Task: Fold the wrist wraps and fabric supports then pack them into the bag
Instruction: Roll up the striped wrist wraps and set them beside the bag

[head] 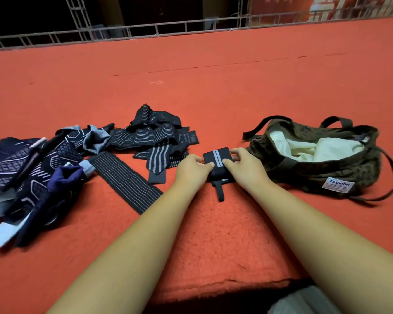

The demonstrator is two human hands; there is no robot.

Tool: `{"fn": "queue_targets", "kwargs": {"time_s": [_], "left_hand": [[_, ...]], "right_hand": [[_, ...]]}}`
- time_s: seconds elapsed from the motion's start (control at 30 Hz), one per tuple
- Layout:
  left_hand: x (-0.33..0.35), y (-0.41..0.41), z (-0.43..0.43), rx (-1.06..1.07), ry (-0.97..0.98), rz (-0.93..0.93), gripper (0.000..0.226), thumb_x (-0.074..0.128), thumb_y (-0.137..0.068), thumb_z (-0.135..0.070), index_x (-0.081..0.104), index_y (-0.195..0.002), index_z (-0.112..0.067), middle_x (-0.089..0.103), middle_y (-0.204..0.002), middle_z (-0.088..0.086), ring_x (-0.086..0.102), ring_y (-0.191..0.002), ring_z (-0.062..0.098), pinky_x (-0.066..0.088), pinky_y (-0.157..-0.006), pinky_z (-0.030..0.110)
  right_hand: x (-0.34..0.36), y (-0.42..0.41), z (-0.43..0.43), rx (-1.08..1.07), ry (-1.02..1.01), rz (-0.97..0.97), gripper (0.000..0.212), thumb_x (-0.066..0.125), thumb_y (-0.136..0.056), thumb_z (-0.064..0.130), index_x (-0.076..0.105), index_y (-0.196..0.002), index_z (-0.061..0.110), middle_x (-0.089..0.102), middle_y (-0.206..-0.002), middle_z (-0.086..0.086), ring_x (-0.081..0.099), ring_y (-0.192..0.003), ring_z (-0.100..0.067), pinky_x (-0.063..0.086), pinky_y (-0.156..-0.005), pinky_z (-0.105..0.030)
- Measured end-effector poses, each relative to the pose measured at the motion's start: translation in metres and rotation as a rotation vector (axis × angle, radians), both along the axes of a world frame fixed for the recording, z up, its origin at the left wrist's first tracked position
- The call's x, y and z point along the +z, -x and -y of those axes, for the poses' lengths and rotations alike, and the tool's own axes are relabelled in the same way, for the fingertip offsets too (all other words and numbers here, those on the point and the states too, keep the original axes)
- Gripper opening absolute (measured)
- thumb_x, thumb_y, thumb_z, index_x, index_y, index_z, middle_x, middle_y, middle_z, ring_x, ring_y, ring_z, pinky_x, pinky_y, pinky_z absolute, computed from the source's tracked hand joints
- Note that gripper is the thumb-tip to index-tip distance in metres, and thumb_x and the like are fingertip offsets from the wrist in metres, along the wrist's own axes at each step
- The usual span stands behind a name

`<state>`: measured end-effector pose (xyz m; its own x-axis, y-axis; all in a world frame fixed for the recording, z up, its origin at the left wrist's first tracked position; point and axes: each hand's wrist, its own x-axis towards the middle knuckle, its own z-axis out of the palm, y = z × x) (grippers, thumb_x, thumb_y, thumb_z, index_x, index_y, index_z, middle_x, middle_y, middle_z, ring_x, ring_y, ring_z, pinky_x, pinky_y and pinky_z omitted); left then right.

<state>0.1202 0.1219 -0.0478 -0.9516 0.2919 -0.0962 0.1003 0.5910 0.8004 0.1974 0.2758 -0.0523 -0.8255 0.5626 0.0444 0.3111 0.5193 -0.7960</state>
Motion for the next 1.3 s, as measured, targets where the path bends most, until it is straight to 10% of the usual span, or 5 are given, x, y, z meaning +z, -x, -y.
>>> {"fn": "queue_targets", "kwargs": {"time_s": [0.33, 0.5, 0.77, 0.97, 1.3], "left_hand": [[0.023, -0.014, 0.044, -0.054, 0.035, -0.076, 0.039, 0.060, -0.090, -0.028, 0.067, -0.128, -0.025, 0.072, -0.122, -0.002, 0.073, -0.103, 0.023, 0.059, -0.096, 0.038], [0.023, 0.002, 0.085, -0.037, 0.352, -0.380, 0.036, 0.062, -0.093, -0.020, 0.075, -0.127, -0.023, 0.057, -0.135, 0.008, 0.051, -0.130, 0.034, 0.046, -0.110, 0.041], [-0.003, 0.021, 0.120, -0.155, 0.588, -0.257, 0.052, 0.056, -0.101, -0.034, 0.057, -0.153, -0.034, 0.035, -0.167, 0.014, 0.036, -0.150, 0.037, 0.030, -0.125, 0.045], [-0.006, 0.031, 0.133, -0.163, 0.481, -0.450, 0.030, 0.075, -0.094, -0.040, 0.077, -0.117, -0.020, 0.063, -0.119, 0.007, 0.062, -0.113, 0.029, 0.050, -0.101, 0.042], [0.000, 0.031, 0.139, 0.049, 0.390, -0.526, 0.018, 0.057, -0.100, -0.030, 0.069, -0.100, -0.017, 0.074, -0.100, 0.007, 0.067, -0.096, 0.033, 0.050, -0.084, 0.041]], "right_hand": [[0.023, -0.026, 0.009, -0.078, -0.078, -0.078, 0.041, 0.057, -0.102, 0.025, 0.061, -0.141, 0.014, 0.069, -0.128, 0.000, 0.063, -0.122, -0.021, 0.044, -0.100, -0.029], [0.036, -0.028, 0.029, -0.029, -0.115, -0.117, 0.031, 0.056, -0.098, 0.024, 0.066, -0.128, 0.019, 0.067, -0.122, 0.002, 0.062, -0.114, -0.019, 0.051, -0.098, -0.035], [0.027, -0.006, 0.084, 0.210, -0.328, -0.235, 0.012, 0.061, -0.097, 0.020, 0.072, -0.101, 0.018, 0.067, -0.106, 0.003, 0.056, -0.107, -0.024, 0.037, -0.091, -0.030], [0.003, 0.007, 0.122, 0.376, -0.275, -0.140, 0.018, 0.058, -0.099, 0.011, 0.073, -0.107, 0.015, 0.068, -0.113, -0.001, 0.062, -0.108, -0.019, 0.047, -0.100, -0.035], [-0.025, 0.020, 0.133, 0.335, -0.367, -0.084, 0.025, 0.054, -0.091, 0.012, 0.069, -0.110, 0.019, 0.065, -0.116, 0.001, 0.060, -0.114, -0.026, 0.050, -0.103, -0.045]]}}
